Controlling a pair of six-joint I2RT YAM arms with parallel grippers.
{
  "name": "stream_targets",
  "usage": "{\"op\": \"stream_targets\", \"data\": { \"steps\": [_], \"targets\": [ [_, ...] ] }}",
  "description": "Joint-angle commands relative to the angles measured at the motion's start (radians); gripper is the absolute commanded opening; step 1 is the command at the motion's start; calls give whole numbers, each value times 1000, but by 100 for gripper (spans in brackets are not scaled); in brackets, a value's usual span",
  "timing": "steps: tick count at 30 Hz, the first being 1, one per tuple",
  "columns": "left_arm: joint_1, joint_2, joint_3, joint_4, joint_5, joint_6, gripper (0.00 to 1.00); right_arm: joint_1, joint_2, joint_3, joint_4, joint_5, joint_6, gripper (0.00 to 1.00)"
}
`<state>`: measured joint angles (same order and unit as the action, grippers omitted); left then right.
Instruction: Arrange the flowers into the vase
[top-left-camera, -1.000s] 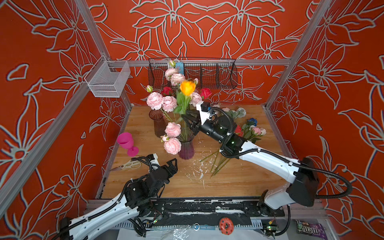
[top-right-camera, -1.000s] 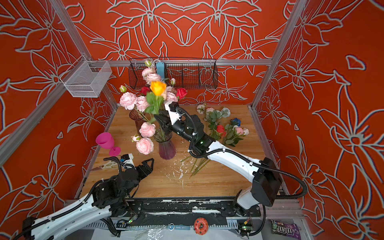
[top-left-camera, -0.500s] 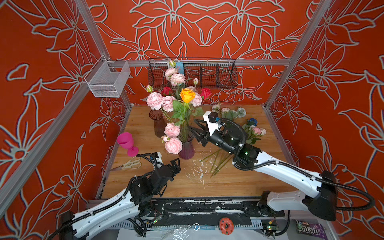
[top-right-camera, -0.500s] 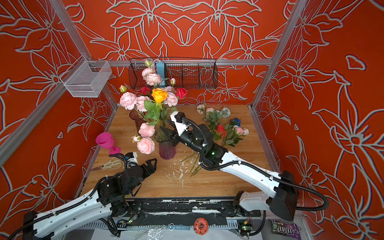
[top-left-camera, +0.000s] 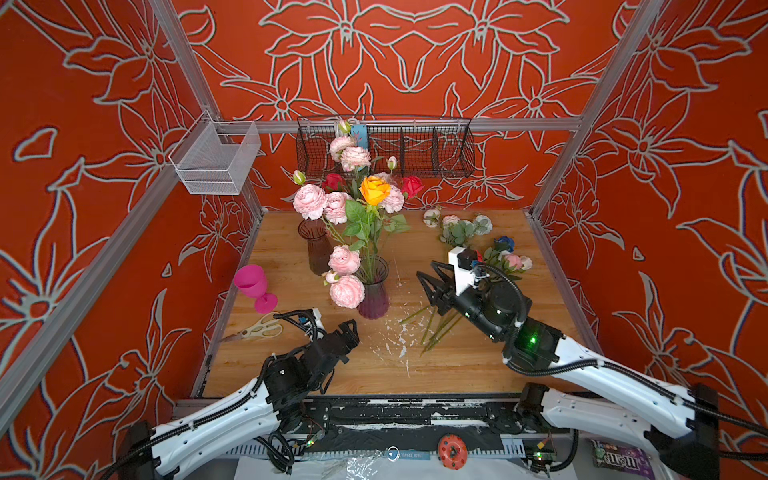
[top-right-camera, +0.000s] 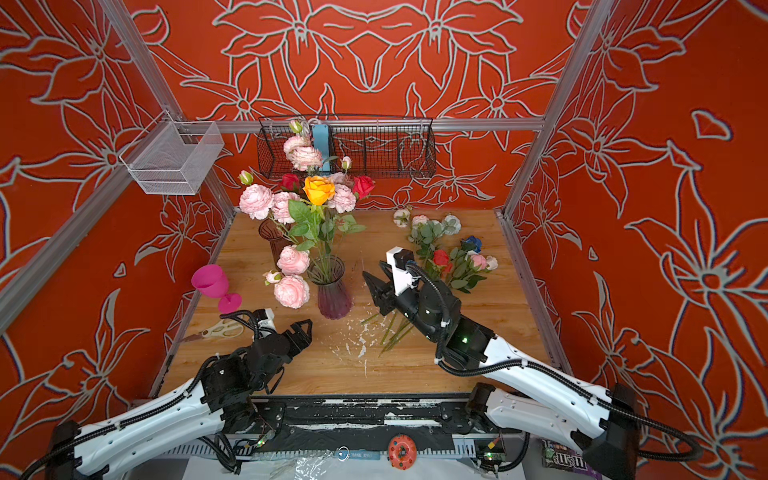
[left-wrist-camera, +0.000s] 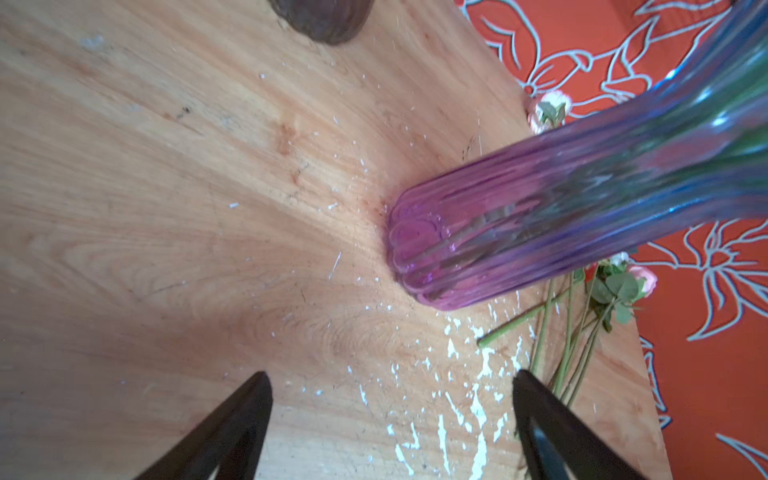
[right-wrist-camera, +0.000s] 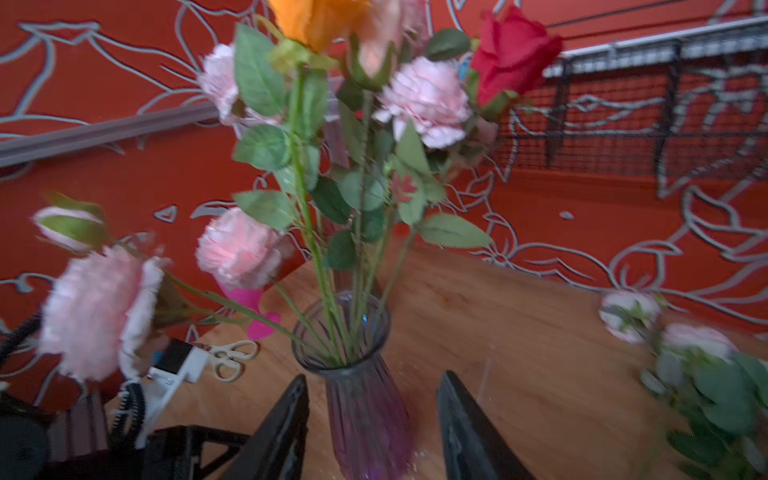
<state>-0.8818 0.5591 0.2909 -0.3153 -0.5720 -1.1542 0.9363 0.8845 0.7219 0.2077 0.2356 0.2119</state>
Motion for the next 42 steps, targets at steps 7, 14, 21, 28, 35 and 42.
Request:
{"op": "stream_targets", "data": {
  "steps": [7,14,21,28,35,42],
  "targets": [
    [54,31,38,1,-53,46,90,-144,-123,-84,-371,136,221,40],
    [66,86,71,-8,3,62,90,-321,-97,-75,-422,-64,325,37],
    [67,121,66,20,63,59,90,-420,164,74,-439,-115,364,36],
    [67,163,59,57,145,33,90,-517,588,313,-463,-141,386,33],
    [67,161,43,54,206,8,90,-589,956,617,-593,-95,344,36],
    [69,97,53,11,175,36,90,-608,1168,787,-687,-144,337,40]
  ]
}}
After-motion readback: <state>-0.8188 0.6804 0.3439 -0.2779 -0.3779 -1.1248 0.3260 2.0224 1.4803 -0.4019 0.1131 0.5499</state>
